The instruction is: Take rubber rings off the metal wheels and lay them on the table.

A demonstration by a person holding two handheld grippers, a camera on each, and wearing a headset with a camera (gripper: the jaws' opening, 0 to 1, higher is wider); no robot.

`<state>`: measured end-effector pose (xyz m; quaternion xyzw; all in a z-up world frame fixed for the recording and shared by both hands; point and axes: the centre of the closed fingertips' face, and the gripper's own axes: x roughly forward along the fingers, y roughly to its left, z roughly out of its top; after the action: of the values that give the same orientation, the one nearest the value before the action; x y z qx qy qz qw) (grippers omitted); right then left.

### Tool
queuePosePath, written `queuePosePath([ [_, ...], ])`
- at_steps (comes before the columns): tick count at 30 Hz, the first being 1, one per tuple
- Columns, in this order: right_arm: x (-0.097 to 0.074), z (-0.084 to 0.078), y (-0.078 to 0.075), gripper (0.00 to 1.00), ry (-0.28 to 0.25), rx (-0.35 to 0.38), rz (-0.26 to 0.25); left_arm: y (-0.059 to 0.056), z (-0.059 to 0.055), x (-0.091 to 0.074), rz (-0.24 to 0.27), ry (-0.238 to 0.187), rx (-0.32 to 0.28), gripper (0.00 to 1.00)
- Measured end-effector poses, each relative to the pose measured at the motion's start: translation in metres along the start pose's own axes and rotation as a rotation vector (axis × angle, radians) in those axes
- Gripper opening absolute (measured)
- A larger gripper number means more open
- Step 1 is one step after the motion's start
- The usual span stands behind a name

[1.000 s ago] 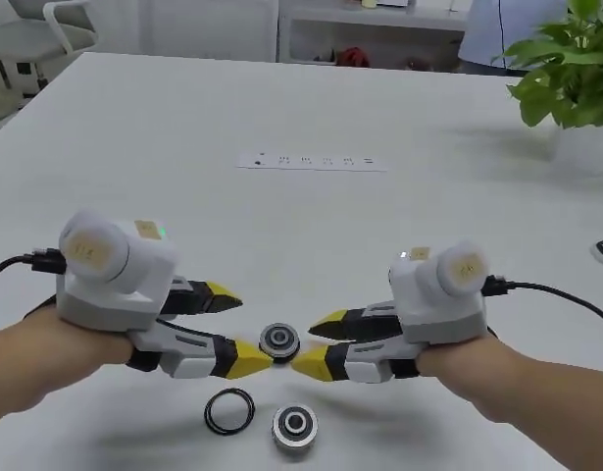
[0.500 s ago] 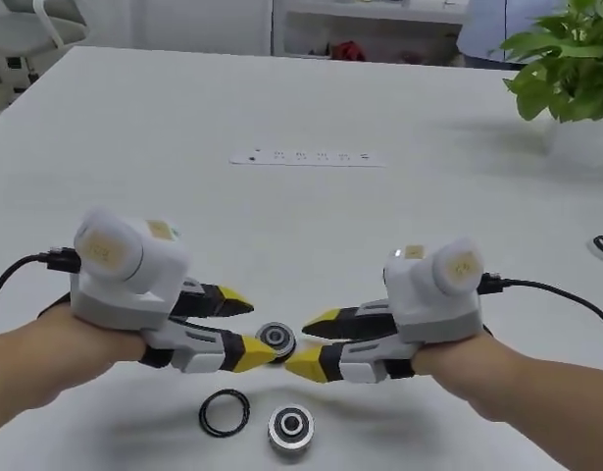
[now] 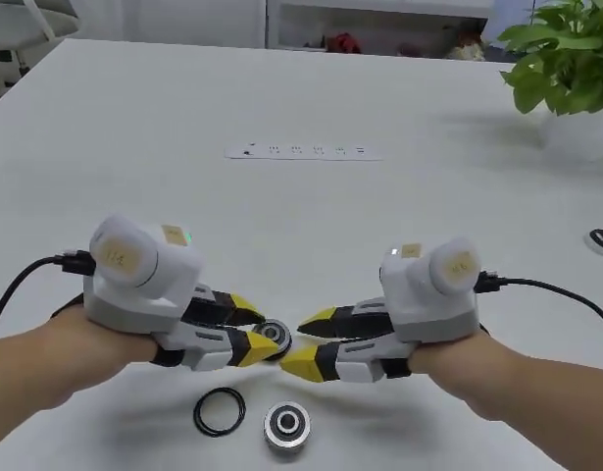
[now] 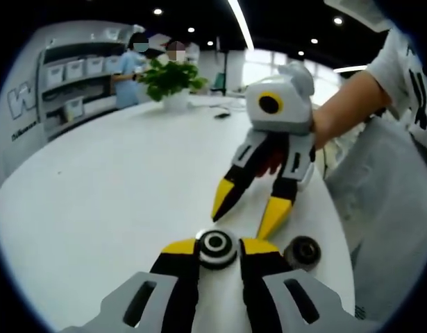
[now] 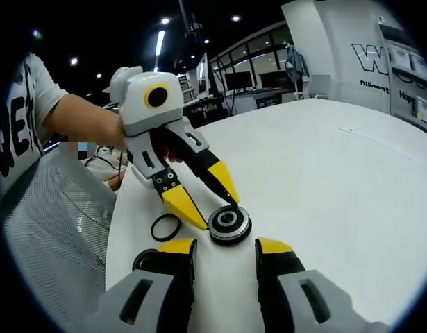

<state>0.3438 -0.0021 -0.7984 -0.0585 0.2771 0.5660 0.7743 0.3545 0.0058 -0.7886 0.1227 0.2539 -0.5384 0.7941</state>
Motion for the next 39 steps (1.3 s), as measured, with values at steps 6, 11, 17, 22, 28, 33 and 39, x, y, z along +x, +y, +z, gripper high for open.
queuePosePath([
  [6, 0.001, 0.001, 0.0, 0.32, -0.003, -0.002, -0.001, 0.004, -0.002, 0.002, 0.025, 0.002, 0.011, 0.16],
  [11, 0.003, 0.003, -0.002, 0.32, -0.012, -0.001, -0.006, 0.002, -0.001, 0.004, 0.04, 0.015, 0.059, 0.15],
  [17, 0.009, 0.003, -0.001, 0.32, -0.01, -0.011, -0.009, 0.002, -0.002, 0.006, 0.042, 0.016, 0.059, 0.14],
  [22, 0.013, 0.003, -0.002, 0.32, -0.001, -0.038, -0.021, 0.002, -0.002, 0.006, 0.053, 0.02, 0.057, 0.14],
  [28, 0.017, 0.003, -0.003, 0.31, 0.001, -0.045, -0.032, 0.002, -0.001, 0.006, 0.059, 0.019, 0.051, 0.14],
  [33, 0.015, 0.003, -0.004, 0.27, 0.001, -0.051, -0.036, 0.002, -0.001, 0.005, 0.064, 0.015, 0.044, 0.13],
  [39, 0.012, 0.0, -0.005, 0.23, 0.004, -0.041, -0.038, 0.002, -0.001, 0.005, 0.067, 0.013, 0.04, 0.13],
])
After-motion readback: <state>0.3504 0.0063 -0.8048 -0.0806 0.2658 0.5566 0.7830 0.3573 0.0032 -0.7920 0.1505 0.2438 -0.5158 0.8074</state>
